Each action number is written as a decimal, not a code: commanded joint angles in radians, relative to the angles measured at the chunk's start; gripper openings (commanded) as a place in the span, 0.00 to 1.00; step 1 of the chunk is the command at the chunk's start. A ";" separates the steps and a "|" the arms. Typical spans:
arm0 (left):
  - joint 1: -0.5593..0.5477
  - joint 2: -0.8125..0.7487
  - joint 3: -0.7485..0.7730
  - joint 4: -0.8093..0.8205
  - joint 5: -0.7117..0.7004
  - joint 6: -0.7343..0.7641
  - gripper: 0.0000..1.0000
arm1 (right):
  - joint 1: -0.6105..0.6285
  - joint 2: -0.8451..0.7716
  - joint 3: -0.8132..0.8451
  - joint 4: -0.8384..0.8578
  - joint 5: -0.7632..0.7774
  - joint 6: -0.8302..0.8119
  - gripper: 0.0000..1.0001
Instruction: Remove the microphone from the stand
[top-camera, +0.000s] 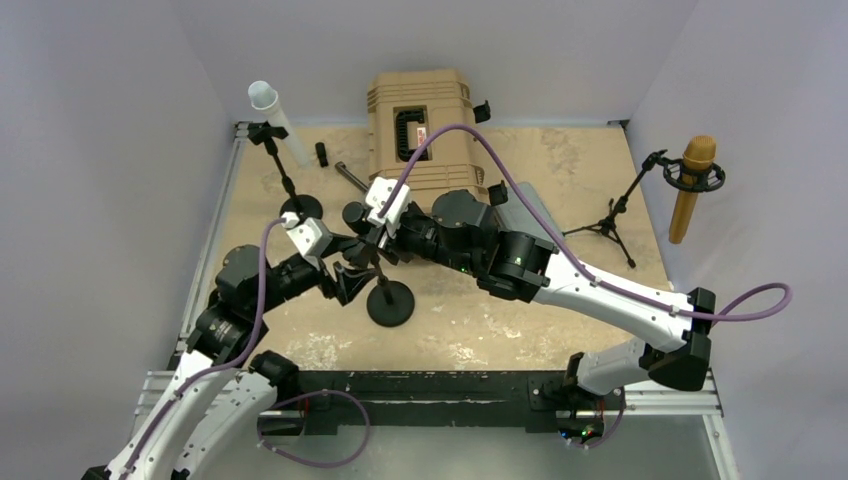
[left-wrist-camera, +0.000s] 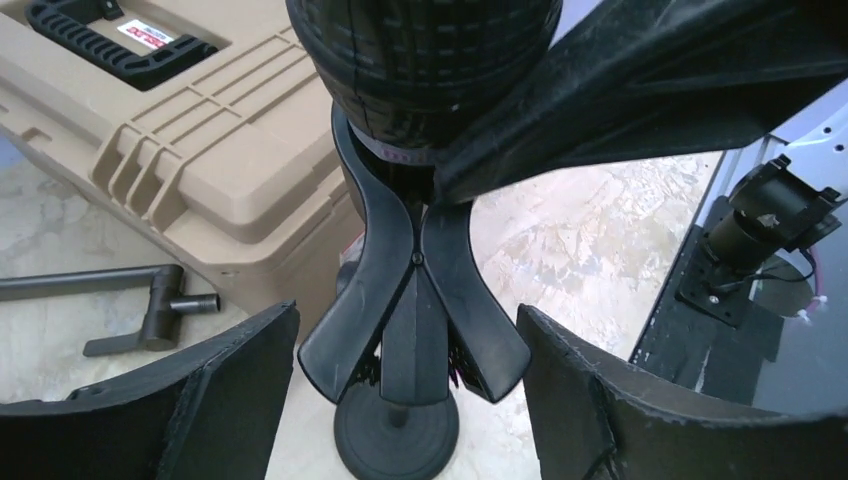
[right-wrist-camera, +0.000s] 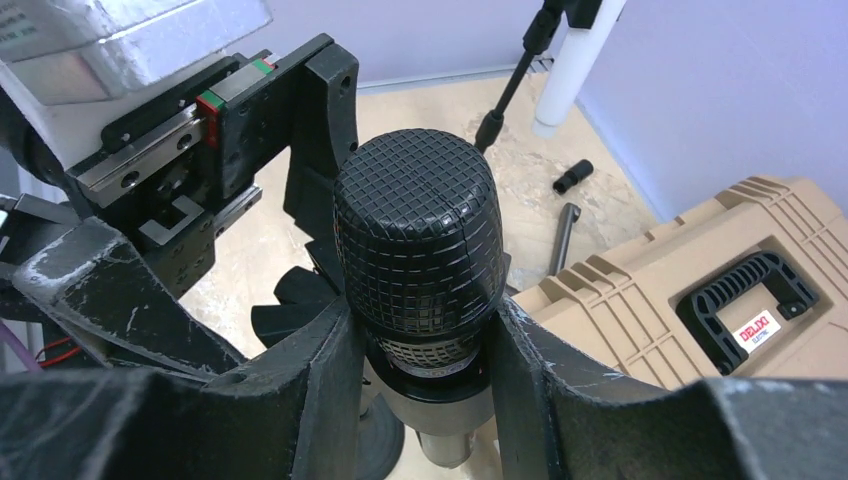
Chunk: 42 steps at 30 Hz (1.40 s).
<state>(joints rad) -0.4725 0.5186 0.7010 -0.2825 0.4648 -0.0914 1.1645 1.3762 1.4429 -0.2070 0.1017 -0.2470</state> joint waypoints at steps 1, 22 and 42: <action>-0.002 -0.012 0.002 0.129 -0.009 0.067 0.74 | -0.004 -0.016 0.020 0.152 -0.020 0.009 0.00; -0.002 0.028 -0.009 0.147 0.042 0.071 0.64 | -0.004 -0.020 0.031 0.138 -0.014 0.015 0.00; -0.002 0.045 0.037 -0.049 0.034 0.166 0.00 | -0.004 -0.060 0.090 0.198 0.073 0.099 0.00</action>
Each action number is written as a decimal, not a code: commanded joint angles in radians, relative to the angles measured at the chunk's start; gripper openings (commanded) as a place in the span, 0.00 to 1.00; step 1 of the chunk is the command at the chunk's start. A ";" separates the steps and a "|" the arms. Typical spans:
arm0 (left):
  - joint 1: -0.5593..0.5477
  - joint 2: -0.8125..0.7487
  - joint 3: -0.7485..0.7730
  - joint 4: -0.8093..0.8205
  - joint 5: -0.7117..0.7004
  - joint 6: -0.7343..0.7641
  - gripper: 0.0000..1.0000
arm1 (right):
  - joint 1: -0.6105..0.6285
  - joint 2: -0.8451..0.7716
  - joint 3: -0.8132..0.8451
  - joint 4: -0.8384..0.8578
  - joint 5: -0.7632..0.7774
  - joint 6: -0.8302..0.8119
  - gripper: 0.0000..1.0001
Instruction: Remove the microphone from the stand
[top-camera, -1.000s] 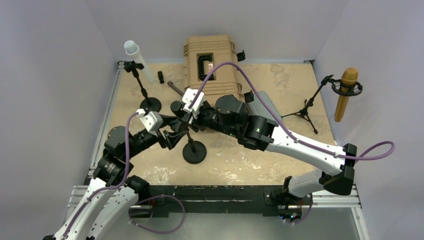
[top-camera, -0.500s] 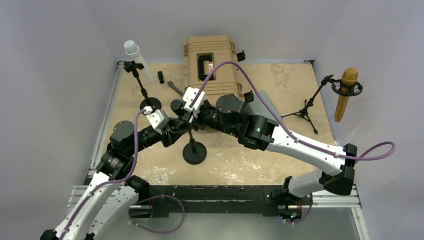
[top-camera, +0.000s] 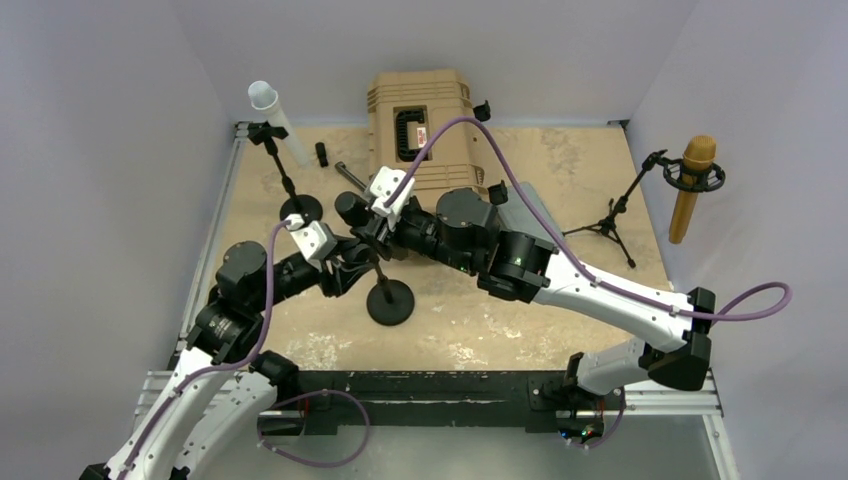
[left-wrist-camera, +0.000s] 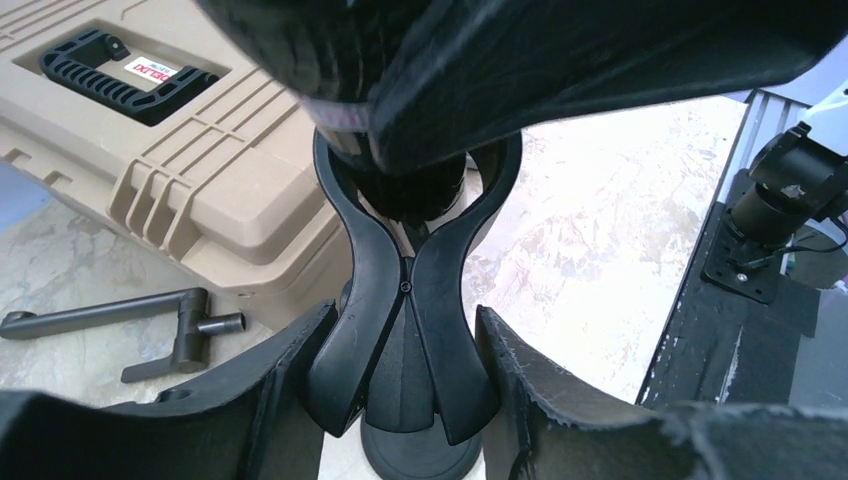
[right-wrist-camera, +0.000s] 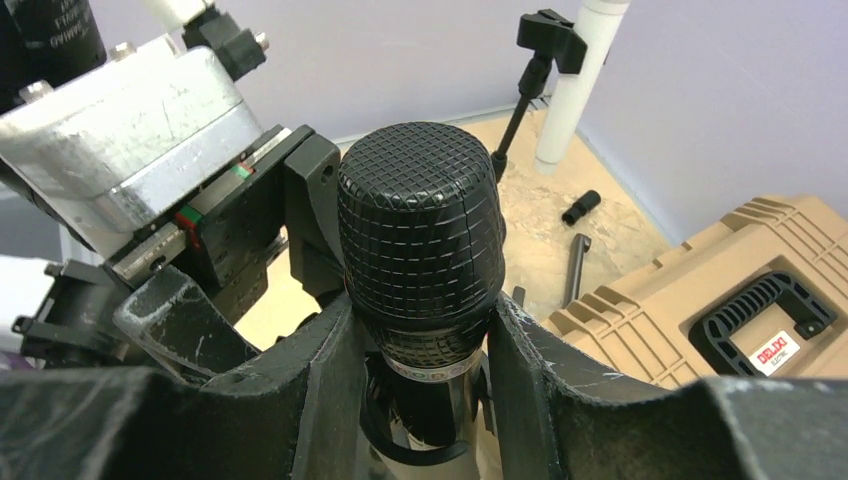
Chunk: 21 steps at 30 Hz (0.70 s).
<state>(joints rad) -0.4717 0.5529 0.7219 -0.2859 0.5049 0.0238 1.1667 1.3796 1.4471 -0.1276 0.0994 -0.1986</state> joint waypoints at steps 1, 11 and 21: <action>-0.002 0.012 0.019 -0.049 -0.013 0.052 0.00 | -0.007 -0.080 0.091 0.124 0.085 0.063 0.00; -0.002 0.018 0.030 -0.064 -0.055 0.040 0.00 | -0.007 -0.263 0.047 0.385 0.296 0.100 0.00; -0.002 -0.027 0.029 -0.082 -0.250 0.006 0.00 | -0.007 -0.290 0.056 0.318 0.488 0.041 0.00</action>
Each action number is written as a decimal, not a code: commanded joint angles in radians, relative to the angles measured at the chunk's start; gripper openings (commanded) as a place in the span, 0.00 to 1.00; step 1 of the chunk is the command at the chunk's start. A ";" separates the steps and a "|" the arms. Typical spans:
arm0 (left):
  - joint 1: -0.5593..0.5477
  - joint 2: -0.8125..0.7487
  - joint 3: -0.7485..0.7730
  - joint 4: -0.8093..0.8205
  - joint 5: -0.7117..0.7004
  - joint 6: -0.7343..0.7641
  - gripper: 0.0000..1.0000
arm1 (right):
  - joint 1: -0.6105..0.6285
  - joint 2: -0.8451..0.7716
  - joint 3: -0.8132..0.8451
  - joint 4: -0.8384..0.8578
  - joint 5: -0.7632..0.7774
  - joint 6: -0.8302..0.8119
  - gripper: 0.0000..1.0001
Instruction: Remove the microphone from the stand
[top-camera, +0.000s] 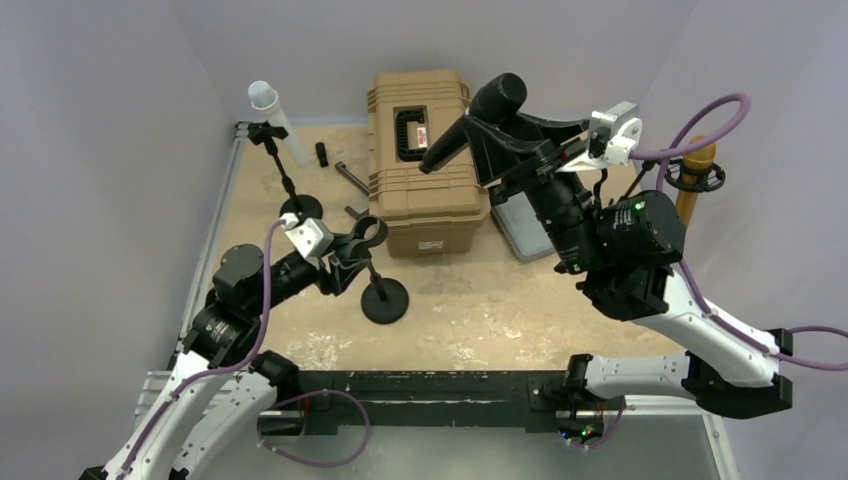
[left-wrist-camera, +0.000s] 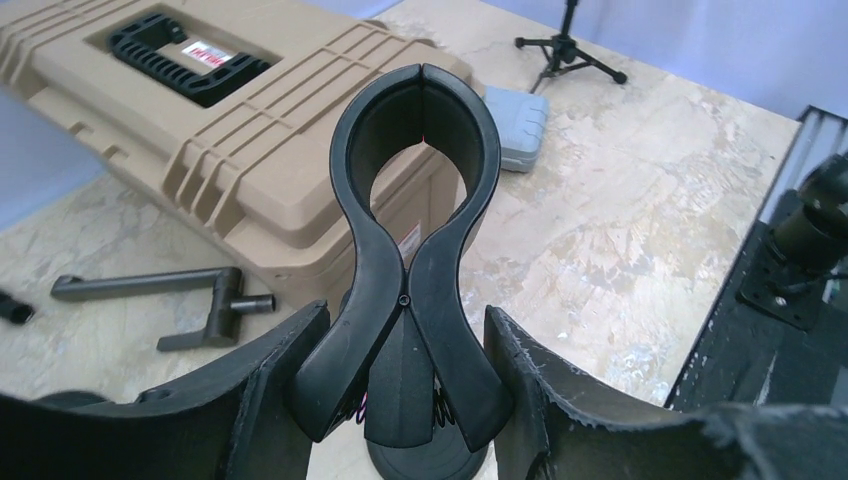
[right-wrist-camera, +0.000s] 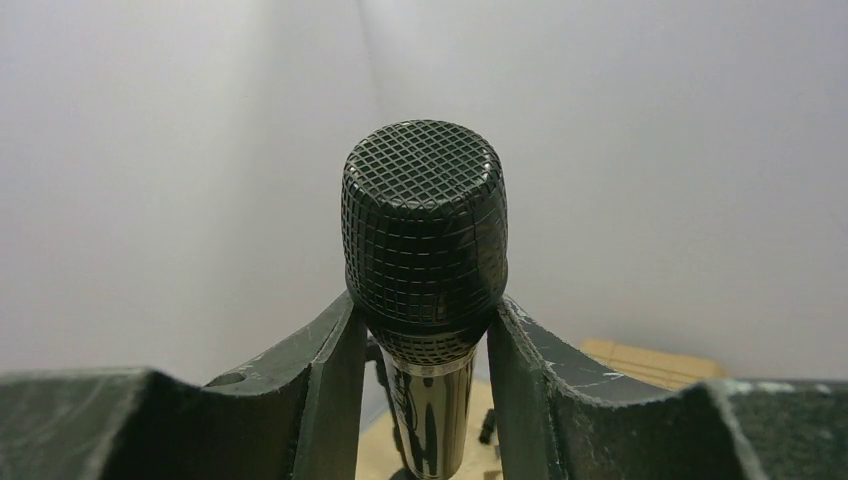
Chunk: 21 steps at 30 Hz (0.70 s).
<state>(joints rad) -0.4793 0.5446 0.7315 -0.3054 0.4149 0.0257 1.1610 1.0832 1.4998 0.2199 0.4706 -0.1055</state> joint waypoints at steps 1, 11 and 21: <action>0.005 -0.029 0.019 -0.068 -0.219 -0.009 0.00 | -0.001 0.005 -0.007 -0.077 0.138 -0.063 0.00; 0.005 -0.094 0.048 -0.148 -0.712 -0.101 0.00 | 0.001 -0.085 -0.299 -0.475 -0.063 -0.067 0.00; 0.007 -0.044 0.087 -0.252 -1.099 -0.240 0.00 | 0.009 0.146 -0.423 -0.543 -0.012 -0.204 0.00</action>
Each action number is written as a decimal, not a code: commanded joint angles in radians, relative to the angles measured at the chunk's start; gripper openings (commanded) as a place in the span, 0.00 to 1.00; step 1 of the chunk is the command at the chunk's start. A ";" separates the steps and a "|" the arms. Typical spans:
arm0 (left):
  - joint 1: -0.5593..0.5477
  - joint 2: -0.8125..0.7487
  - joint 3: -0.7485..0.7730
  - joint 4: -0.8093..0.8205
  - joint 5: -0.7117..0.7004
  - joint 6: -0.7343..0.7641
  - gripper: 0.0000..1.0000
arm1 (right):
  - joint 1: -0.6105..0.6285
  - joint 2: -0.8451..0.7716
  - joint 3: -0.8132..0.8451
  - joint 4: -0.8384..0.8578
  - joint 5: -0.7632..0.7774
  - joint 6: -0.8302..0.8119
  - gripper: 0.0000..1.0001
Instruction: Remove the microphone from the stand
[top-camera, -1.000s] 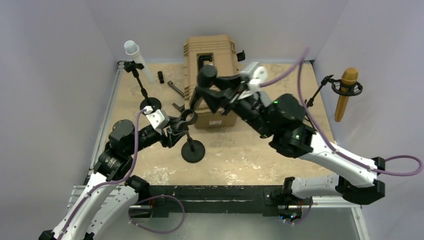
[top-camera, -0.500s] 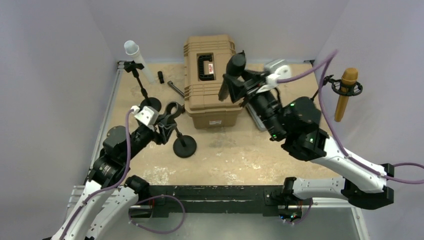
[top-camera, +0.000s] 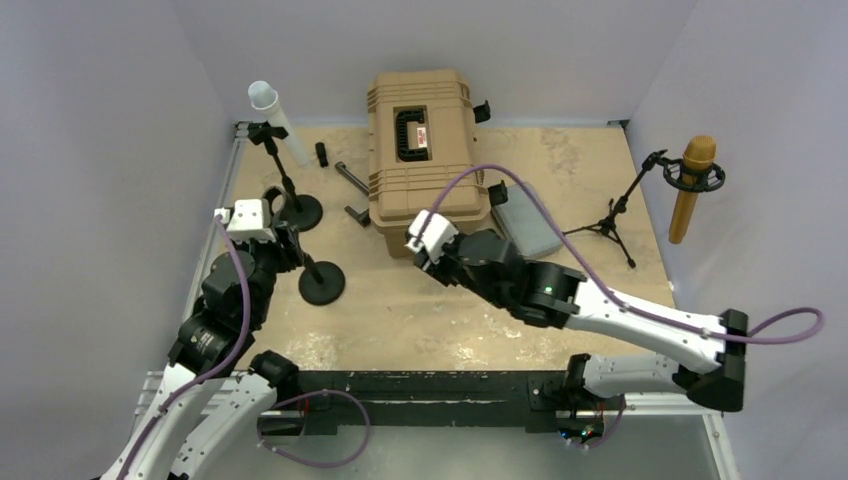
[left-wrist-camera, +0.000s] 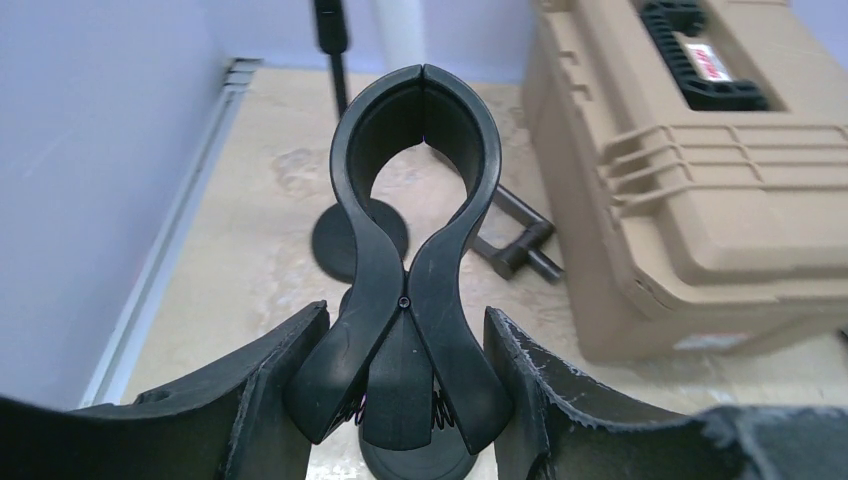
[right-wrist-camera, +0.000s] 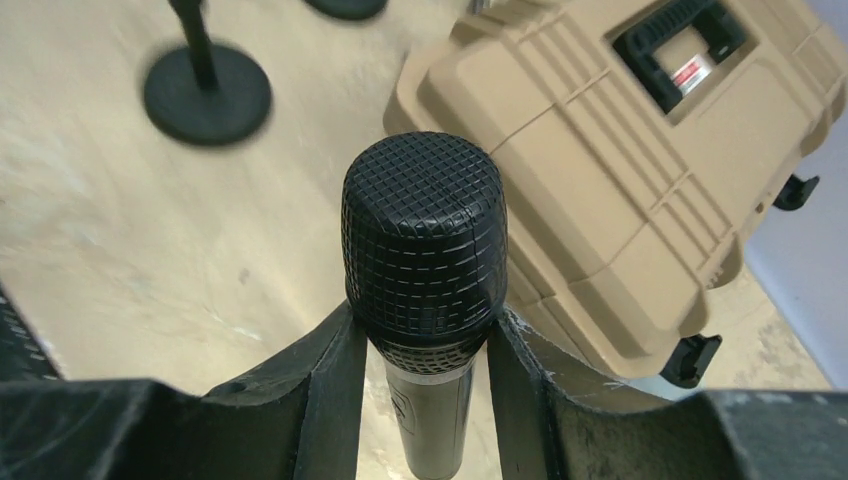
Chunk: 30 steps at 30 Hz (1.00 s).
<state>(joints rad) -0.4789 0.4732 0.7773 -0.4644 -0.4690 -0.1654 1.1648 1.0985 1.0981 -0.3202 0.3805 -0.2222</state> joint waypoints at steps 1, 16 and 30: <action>0.007 0.027 0.042 -0.094 -0.221 -0.055 0.00 | 0.005 0.190 -0.028 0.012 0.109 -0.104 0.00; 0.006 0.021 0.040 -0.094 -0.207 -0.057 0.00 | 0.018 0.743 0.150 0.019 0.300 -0.204 0.00; 0.006 -0.020 0.034 -0.084 -0.132 -0.024 0.08 | 0.018 0.861 0.142 0.134 0.181 -0.279 0.17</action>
<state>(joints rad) -0.4782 0.4568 0.7940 -0.5301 -0.6285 -0.2180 1.1778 1.9545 1.2240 -0.2451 0.6029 -0.4747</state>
